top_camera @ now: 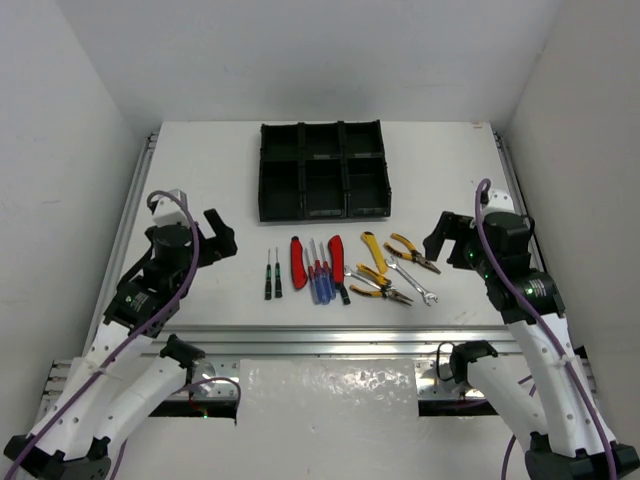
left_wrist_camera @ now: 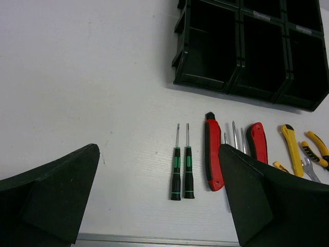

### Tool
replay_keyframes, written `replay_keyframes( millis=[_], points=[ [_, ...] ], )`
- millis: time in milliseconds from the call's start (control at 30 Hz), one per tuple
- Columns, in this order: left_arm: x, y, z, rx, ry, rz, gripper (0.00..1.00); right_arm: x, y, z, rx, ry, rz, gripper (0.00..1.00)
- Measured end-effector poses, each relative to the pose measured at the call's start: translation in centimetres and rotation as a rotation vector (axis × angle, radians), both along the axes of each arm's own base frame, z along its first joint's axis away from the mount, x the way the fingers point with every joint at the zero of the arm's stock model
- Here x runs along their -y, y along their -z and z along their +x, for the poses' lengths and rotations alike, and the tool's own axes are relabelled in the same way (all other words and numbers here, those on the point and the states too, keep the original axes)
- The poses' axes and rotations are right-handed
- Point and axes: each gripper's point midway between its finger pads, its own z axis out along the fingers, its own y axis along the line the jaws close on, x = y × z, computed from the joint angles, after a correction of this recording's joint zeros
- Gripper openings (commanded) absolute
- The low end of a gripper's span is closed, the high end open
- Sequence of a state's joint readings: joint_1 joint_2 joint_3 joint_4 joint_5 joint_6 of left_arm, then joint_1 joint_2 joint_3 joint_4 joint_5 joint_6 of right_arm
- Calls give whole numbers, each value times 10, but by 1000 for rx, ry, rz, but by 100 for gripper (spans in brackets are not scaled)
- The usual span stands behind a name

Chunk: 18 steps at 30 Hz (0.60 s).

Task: Sort the tools into containers

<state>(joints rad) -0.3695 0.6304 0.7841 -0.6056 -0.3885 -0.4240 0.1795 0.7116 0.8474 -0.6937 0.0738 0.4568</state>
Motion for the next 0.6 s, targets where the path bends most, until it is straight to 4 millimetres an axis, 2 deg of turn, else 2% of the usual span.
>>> replay_keyframes(
  millis=[100,200,333,400,467,600],
  points=[
    [-1,-4,-2,16,0,-7,100,-1,-1,0,6,-2,10,99],
    [-2,-7,-3,30,-2,-12,100,-14,-10,1,41,-50,66,99],
    [-2,-10,-5,43,-5,-18,100,-46,-26,4,77,-171,204,99],
    [-3,-11,-5,47,-8,-18,100,-66,-28,8,39,-244,271,99],
    [-3,-11,-5,46,-9,-18,100,-85,-26,18,-14,-295,301,99],
    [-3,-8,-3,33,-10,-12,100,-133,-6,31,-141,-401,250,98]
  ],
)
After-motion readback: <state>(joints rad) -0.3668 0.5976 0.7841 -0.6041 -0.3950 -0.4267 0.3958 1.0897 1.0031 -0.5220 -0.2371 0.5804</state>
